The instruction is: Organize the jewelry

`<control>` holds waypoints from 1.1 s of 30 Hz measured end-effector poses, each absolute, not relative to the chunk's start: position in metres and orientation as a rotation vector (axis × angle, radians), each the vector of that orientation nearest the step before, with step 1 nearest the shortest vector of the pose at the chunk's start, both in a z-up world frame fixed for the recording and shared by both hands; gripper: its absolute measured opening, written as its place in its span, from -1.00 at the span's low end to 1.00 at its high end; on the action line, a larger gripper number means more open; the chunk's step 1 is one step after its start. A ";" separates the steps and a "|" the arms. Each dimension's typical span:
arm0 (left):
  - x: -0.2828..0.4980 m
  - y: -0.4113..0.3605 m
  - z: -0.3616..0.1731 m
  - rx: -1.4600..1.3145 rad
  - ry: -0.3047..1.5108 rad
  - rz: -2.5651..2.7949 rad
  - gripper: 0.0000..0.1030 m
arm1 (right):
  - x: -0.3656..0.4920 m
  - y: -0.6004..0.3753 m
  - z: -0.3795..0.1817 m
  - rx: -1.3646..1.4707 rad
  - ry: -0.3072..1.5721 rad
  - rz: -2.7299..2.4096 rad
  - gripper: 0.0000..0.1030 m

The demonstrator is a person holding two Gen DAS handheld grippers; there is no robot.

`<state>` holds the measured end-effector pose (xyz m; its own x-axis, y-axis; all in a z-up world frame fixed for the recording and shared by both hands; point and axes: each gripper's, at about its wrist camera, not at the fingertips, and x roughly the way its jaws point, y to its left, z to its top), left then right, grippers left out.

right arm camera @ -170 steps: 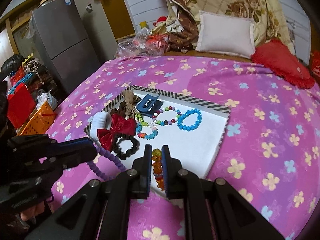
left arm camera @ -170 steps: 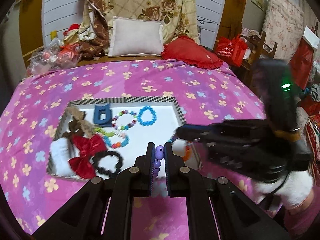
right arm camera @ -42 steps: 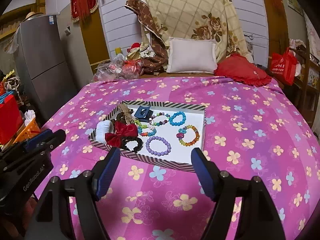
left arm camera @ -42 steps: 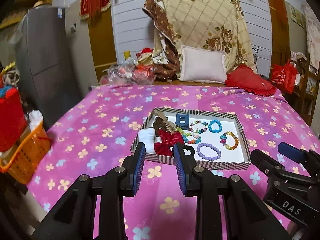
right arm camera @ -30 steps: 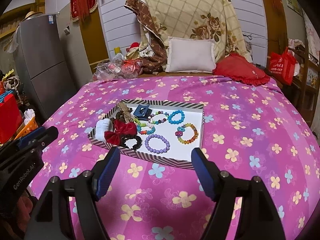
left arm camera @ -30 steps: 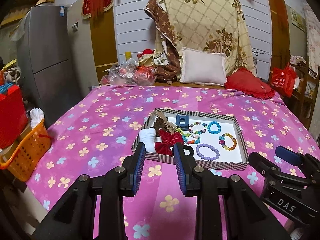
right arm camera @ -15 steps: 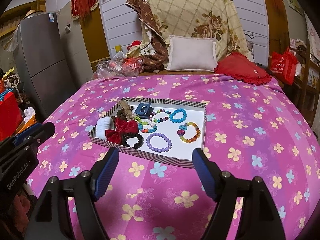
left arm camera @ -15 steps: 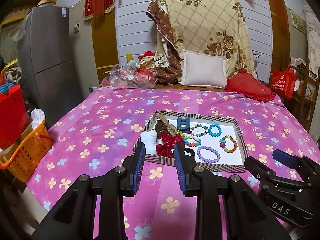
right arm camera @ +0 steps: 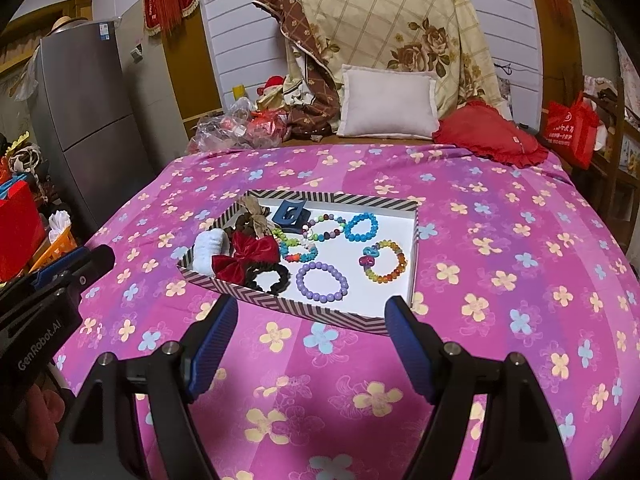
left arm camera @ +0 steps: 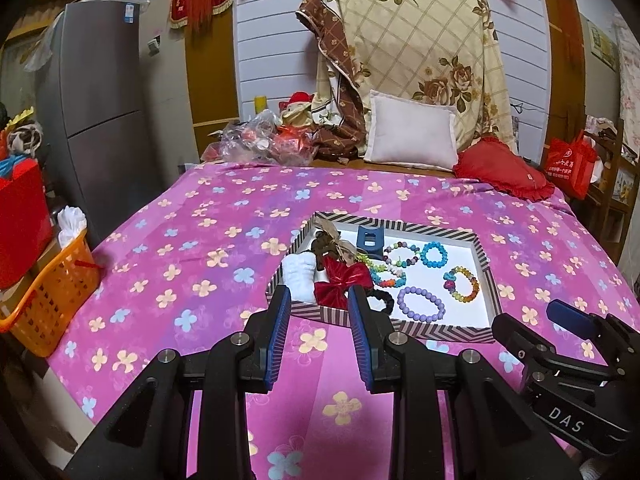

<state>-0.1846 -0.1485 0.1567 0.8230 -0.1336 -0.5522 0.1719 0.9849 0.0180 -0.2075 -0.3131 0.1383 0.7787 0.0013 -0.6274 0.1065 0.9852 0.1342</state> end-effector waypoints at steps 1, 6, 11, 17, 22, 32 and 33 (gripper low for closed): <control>-0.184 -0.149 0.157 0.069 0.581 -0.162 -0.41 | -0.208 -0.313 0.139 0.167 0.676 -0.057 0.54; -0.183 -0.148 0.156 0.070 0.584 -0.165 -0.42 | -0.202 -0.314 0.134 0.167 0.685 -0.053 0.54; -0.180 -0.148 0.154 0.071 0.589 -0.166 -0.42 | -0.196 -0.315 0.130 0.167 0.695 -0.048 0.54; -0.177 -0.148 0.153 0.070 0.590 -0.165 -0.42 | -0.192 -0.315 0.130 0.164 0.697 -0.045 0.54; -0.172 -0.147 0.149 0.071 0.596 -0.164 -0.42 | -0.187 -0.314 0.130 0.162 0.704 -0.041 0.54; -0.166 -0.148 0.144 0.074 0.606 -0.169 -0.42 | -0.181 -0.317 0.125 0.161 0.719 -0.041 0.54; -0.166 -0.149 0.144 0.079 0.600 -0.171 -0.42 | -0.181 -0.318 0.124 0.162 0.721 -0.042 0.54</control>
<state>-0.1657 -0.1494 0.1439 0.8118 -0.1372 -0.5675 0.1828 0.9829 0.0238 -0.1808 -0.3176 0.1235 0.7511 0.0176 -0.6599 0.0936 0.9867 0.1329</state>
